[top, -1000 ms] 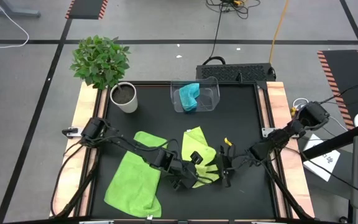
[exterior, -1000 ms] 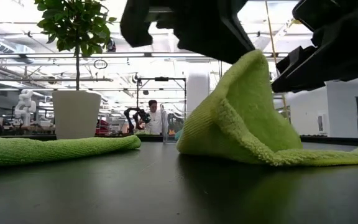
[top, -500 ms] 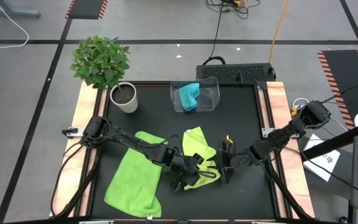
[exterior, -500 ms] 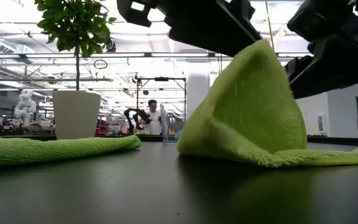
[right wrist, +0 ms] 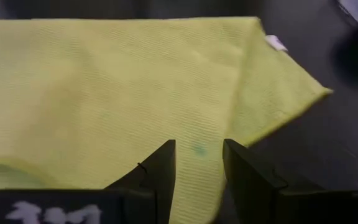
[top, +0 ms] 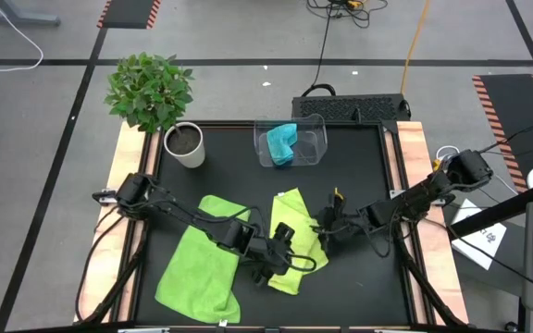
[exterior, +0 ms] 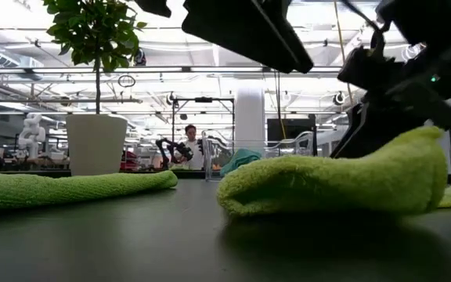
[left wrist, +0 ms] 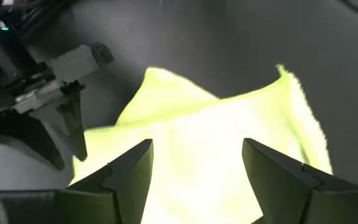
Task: Fold microfiber towels
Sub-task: Fold the light green microfiber cloth
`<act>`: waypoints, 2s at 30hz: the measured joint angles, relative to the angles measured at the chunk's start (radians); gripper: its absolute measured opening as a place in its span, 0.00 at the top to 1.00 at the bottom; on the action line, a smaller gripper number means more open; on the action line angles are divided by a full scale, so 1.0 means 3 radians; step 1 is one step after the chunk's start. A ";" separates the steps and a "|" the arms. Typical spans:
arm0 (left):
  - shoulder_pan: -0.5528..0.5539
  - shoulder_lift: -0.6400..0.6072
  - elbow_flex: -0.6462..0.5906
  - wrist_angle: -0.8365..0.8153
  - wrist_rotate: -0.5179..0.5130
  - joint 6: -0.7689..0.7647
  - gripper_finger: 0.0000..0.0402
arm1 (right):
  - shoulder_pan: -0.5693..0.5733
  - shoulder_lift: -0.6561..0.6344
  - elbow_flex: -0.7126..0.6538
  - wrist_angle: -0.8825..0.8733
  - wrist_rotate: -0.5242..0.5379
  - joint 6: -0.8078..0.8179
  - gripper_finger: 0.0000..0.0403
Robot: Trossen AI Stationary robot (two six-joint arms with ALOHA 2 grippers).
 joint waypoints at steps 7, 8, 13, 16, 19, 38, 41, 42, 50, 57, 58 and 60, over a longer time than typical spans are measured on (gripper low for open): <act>0.0138 -0.0193 -0.0208 0.0002 0.0007 -0.0221 0.50 | -0.0073 -0.0086 0.0000 -0.0051 -0.0011 -0.0085 0.69; 0.0195 -0.0251 -0.0319 0.0172 0.0023 -0.0283 0.52 | -0.0073 -0.0129 0.0000 -0.0086 -0.0012 -0.0088 0.69; 0.0448 -0.0845 -0.1266 0.1269 0.0347 -0.0566 0.60 | -0.0038 -0.0368 0.0001 -0.0190 -0.0015 -0.0126 0.69; 0.0516 -0.1301 -0.1936 0.1892 0.0309 -0.0700 0.63 | -0.0022 -0.0458 0.0005 -0.0248 -0.0025 -0.0162 0.69; 0.0533 -0.1741 -0.2565 0.2386 0.0126 -0.0810 0.64 | -0.0023 -0.0492 0.0003 -0.0289 -0.0027 -0.0163 0.69; 0.0144 -0.2790 -0.4198 0.3073 -0.0512 -0.0997 0.64 | -0.0754 -0.0763 -0.0159 -0.0573 -0.1388 0.0205 0.69; 0.0115 -0.2855 -0.4311 0.3094 -0.0486 -0.0962 0.64 | -0.0841 -0.0728 -0.0265 -0.0512 -0.1515 0.0297 0.69; 0.0111 -0.2852 -0.4322 0.3107 -0.0476 -0.0959 0.64 | -0.0864 -0.0739 -0.0311 -0.0516 -0.1515 0.0338 0.69; 0.0082 -0.2909 -0.4484 0.3087 -0.0478 -0.0947 0.64 | -0.0950 -0.0745 -0.0666 0.0181 -0.1528 0.0469 0.69; 0.0081 -0.2911 -0.4513 0.3099 -0.0466 -0.0958 0.64 | -0.0968 -0.0670 -0.0782 0.0347 -0.1583 0.0551 0.69; 0.0081 -0.2911 -0.4513 0.3103 -0.0467 -0.0952 0.64 | -0.0968 -0.0623 -0.0786 0.0423 -0.1612 0.0552 0.69; 0.0081 -0.2911 -0.4513 0.3107 -0.0467 -0.0928 0.64 | -0.0968 -0.0505 -0.0779 0.0601 -0.1689 0.0553 0.69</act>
